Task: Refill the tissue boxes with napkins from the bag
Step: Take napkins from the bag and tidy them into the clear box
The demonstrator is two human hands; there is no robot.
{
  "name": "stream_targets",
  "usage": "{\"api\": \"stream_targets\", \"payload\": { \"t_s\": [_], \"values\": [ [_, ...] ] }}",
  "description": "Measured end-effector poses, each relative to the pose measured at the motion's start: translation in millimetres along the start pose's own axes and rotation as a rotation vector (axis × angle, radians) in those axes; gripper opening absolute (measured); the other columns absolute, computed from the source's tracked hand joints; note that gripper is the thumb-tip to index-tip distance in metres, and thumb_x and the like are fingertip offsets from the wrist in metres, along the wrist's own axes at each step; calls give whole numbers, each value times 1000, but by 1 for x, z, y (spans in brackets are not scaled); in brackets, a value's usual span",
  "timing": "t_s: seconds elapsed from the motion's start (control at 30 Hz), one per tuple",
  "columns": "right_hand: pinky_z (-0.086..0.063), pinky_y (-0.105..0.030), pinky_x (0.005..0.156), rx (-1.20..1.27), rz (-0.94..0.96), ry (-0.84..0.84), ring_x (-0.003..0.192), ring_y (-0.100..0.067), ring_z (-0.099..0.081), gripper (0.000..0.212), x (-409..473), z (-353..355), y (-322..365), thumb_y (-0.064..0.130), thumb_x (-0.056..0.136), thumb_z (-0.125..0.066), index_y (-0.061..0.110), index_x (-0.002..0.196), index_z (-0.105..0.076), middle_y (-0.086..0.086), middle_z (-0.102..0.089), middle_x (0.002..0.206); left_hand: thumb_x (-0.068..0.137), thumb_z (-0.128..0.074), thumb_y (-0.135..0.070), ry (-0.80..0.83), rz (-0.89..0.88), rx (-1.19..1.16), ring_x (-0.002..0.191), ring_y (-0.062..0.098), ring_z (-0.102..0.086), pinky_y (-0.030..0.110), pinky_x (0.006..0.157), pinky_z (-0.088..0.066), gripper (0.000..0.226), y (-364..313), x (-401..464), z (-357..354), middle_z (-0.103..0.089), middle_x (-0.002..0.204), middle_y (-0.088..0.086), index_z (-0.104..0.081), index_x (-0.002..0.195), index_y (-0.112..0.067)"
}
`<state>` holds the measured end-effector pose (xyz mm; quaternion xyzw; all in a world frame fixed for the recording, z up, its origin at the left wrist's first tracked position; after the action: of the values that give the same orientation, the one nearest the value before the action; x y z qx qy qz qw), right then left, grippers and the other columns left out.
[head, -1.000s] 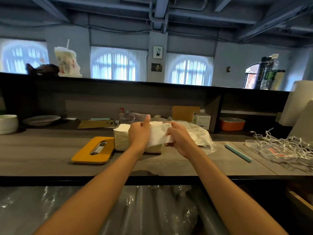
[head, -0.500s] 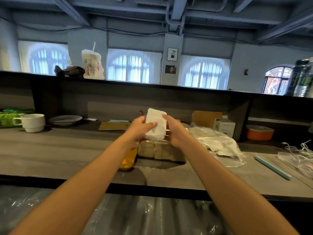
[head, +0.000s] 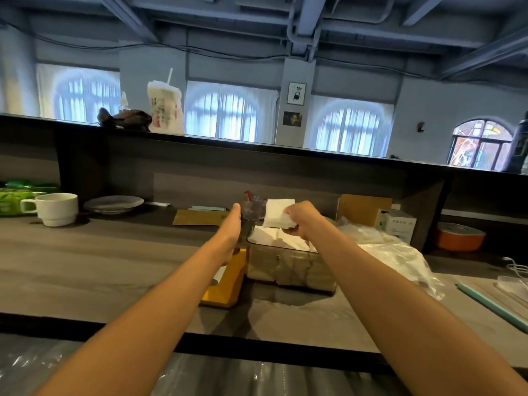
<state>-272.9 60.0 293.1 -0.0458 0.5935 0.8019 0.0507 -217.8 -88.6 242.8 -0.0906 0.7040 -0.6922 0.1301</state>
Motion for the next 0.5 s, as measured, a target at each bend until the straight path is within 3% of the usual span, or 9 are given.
{"api": "stream_targets", "payload": {
  "t_s": [0.1, 0.23, 0.4, 0.5],
  "values": [
    [-58, -27, 59, -73, -8, 48, 99, -25, -57, 31, 6, -22, -6, 7, 101, -48, 0, 131, -48, -13, -53, 105, 103, -19, -59, 41, 23, -34, 149, 29, -22, 48, 120, -17, 70, 5, 2, -5, -26, 162, 7, -25, 156, -14],
    [-56, -33, 91, -491, 154, -63, 109, -27, -60, 31, 13, -38, -10, 13, 100, -54, 1, 129, -55, -15, -59, 122, 101, -18, -62, 80, 55, -24, 150, 30, -21, 48, 121, -13, 74, 6, 7, -7, -26, 162, 10, -23, 157, -14],
    [-51, -26, 74, -668, 376, -151, 95, -23, -65, 29, 9, -38, -5, 20, 98, -58, 5, 123, -61, -12, -65, 112, 102, -17, -61, 81, 29, 24, 149, 32, -23, 48, 120, -17, 73, 6, 6, -6, -28, 161, 12, -26, 156, -13],
    [-52, -29, 78, -702, 455, -178, 89, -22, -62, 26, 4, -33, 2, 20, 99, -54, 4, 117, -64, -10, -64, 104, 102, -17, -61, 55, 14, 36, 148, 32, -26, 49, 120, -18, 72, 5, 5, -6, -32, 159, 11, -28, 155, -13]
  ]
}}
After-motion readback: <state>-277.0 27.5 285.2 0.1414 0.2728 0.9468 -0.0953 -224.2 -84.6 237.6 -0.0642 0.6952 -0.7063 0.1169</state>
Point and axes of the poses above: each hand's wrist, its own x-axis towards the middle knuckle, its own z-axis out of the back of the hand, y = z × x, the point moved 5 cm from there along x, towards the middle knuckle
